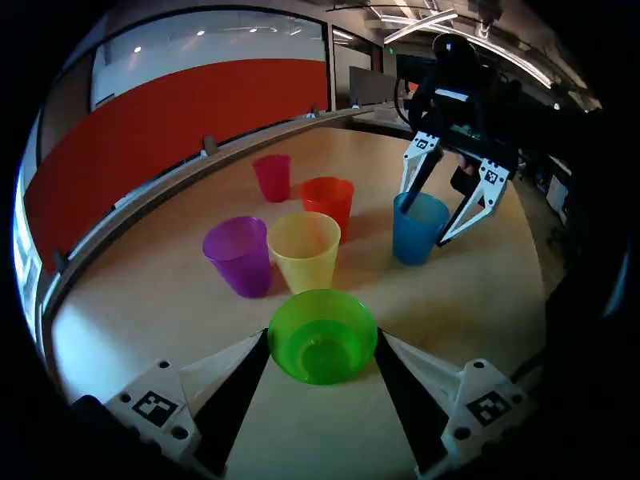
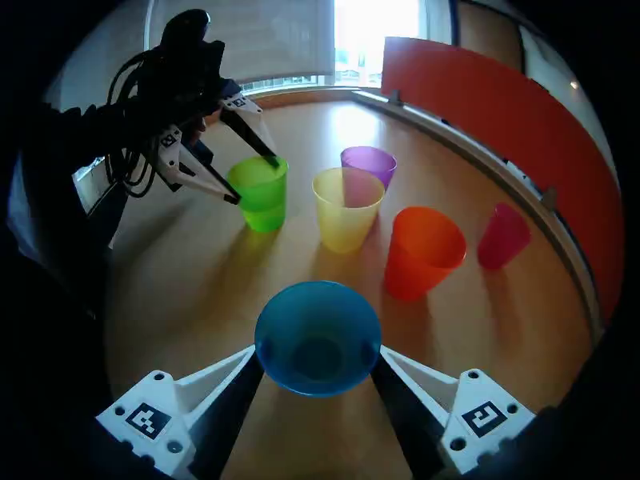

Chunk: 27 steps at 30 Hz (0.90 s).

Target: Pour water

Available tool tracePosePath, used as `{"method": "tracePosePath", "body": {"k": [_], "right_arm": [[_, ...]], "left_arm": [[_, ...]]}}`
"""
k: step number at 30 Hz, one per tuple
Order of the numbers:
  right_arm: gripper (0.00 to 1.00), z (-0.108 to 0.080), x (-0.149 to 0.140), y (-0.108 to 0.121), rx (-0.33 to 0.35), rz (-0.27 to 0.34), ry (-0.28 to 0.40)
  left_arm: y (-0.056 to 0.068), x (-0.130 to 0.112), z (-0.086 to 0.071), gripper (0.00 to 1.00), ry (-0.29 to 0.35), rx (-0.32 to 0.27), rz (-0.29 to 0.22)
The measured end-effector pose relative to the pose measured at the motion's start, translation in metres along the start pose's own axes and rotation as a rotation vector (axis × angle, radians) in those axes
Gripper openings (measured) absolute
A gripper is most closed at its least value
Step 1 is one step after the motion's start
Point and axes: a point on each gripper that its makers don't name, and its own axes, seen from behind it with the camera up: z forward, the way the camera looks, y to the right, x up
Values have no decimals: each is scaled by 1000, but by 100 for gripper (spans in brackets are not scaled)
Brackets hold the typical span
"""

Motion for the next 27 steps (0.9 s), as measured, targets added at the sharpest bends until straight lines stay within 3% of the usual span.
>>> {"method": "tracePosePath", "body": {"k": [27], "right_arm": [[95, -1, -10, 0, -21, 3, -18]], "left_arm": [[-1, -18, 3, 93, -56, -8, -28]]}}
